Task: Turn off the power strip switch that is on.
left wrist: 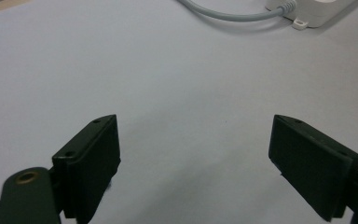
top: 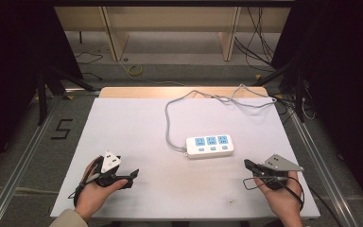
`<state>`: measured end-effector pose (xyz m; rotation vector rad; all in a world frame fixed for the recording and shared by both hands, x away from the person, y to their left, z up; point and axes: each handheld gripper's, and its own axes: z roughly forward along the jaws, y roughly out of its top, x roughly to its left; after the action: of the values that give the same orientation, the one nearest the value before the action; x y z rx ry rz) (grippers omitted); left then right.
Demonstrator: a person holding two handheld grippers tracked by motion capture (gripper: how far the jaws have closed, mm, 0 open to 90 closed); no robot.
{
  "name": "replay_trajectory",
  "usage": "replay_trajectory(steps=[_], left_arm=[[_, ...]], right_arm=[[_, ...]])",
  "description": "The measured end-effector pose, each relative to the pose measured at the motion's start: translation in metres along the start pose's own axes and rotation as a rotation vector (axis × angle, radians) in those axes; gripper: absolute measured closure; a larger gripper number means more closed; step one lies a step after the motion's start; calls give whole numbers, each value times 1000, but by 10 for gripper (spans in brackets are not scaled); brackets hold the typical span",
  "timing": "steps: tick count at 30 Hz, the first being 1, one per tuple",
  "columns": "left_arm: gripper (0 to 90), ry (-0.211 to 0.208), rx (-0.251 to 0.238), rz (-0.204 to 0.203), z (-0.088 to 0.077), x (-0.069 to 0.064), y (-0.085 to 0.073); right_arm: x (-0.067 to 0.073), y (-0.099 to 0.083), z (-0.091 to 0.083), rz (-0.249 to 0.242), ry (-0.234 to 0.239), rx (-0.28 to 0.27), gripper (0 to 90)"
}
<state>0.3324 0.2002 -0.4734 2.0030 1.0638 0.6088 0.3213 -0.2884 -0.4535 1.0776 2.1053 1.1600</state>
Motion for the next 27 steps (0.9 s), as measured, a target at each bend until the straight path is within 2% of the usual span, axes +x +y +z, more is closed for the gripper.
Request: replay_trajectory(steps=[27], left_arm=[[164, 3, 8, 6, 2, 0, 0]], right_arm=[[1, 17, 6, -30, 29, 2, 900]])
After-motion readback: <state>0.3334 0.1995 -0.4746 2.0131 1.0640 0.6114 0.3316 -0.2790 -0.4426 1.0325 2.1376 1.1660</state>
